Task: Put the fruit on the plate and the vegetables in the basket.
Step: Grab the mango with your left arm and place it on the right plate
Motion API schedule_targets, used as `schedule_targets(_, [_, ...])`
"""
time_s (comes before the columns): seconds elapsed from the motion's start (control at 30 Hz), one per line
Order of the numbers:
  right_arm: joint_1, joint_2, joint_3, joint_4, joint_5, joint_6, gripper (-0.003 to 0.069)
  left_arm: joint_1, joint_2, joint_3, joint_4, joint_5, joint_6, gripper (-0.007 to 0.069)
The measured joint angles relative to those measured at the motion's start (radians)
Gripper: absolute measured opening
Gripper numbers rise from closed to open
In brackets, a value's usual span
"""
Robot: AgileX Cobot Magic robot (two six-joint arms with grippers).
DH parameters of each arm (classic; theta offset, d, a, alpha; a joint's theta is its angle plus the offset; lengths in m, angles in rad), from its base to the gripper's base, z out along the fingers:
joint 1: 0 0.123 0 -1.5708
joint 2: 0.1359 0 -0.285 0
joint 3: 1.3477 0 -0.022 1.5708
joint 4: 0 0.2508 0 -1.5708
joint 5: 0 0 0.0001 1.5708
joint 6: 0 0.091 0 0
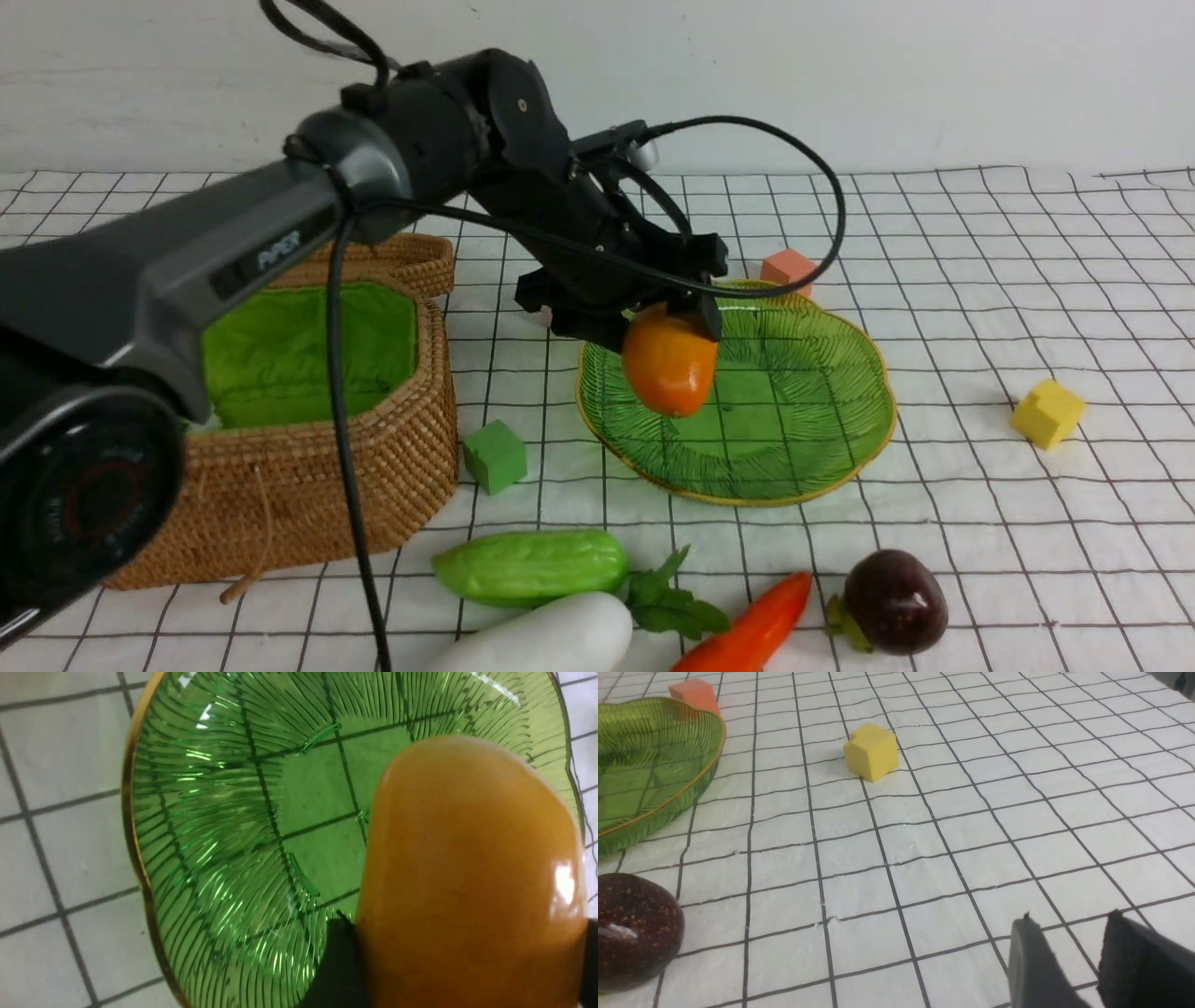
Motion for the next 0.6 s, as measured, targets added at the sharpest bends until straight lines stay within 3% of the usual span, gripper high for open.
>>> schedule_targets(0.23, [0.000, 0.000, 0.000, 0.000, 0.000, 0.000, 0.0238, -0.001, 0.014, -0.012, 0.007, 0.058, 0.022, 0.0655])
schedule_targets(0.47, [0.000, 0.000, 0.000, 0.000, 0.000, 0.000, 0.0238, -0.001, 0.000, -0.012, 0.039, 0.109, 0.034, 0.0659])
schedule_targets(0.6, [0.000, 0.000, 0.000, 0.000, 0.000, 0.007, 0.0238, -0.001, -0.041, -0.012, 0.056, 0.218, 0.090, 0.0652])
